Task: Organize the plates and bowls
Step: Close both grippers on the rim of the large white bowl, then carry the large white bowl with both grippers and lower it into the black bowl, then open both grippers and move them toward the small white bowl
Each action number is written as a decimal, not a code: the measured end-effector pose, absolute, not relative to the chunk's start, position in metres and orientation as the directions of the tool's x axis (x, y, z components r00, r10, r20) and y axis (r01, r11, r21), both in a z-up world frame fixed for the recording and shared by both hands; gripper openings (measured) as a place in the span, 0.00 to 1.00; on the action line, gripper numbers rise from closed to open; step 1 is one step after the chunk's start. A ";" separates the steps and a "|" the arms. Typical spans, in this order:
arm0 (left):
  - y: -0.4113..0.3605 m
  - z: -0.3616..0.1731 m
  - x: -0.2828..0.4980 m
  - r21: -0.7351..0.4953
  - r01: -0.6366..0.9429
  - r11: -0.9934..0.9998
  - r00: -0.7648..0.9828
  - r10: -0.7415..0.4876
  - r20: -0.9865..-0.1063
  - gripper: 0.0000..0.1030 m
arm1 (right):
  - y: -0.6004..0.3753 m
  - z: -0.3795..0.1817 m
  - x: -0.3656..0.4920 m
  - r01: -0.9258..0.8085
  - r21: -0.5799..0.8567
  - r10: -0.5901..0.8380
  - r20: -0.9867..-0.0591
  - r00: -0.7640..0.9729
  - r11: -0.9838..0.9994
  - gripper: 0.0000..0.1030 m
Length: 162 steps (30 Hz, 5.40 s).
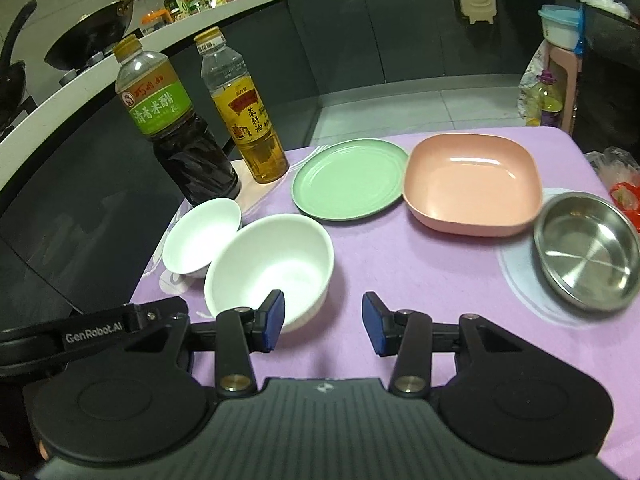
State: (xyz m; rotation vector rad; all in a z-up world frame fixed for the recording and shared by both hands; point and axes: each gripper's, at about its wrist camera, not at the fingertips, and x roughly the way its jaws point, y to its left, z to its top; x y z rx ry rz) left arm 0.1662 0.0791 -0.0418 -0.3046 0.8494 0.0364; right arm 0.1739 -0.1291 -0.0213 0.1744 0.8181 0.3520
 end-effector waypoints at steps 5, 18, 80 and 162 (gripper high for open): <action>0.078 -0.051 0.182 -0.249 -0.155 0.956 0.642 -0.094 -0.760 0.19 | -0.121 -0.027 0.192 -0.246 0.291 0.381 -0.697 0.608 0.925 0.43; 0.071 -0.075 0.209 -0.240 -0.147 0.959 0.589 -0.110 -0.800 0.19 | -0.110 -0.052 0.218 -0.233 0.265 0.352 -0.747 0.564 0.936 0.43; 0.018 -0.035 0.027 -0.176 0.104 0.979 0.628 -0.202 -0.752 0.16 | -0.150 -0.023 0.043 -0.324 0.252 0.407 -0.662 0.630 0.912 0.16; 0.118 -0.037 0.116 -0.190 -0.201 0.961 0.710 0.009 -0.704 0.20 | -0.124 -0.014 0.117 -0.259 0.252 0.361 -0.688 0.630 0.932 0.39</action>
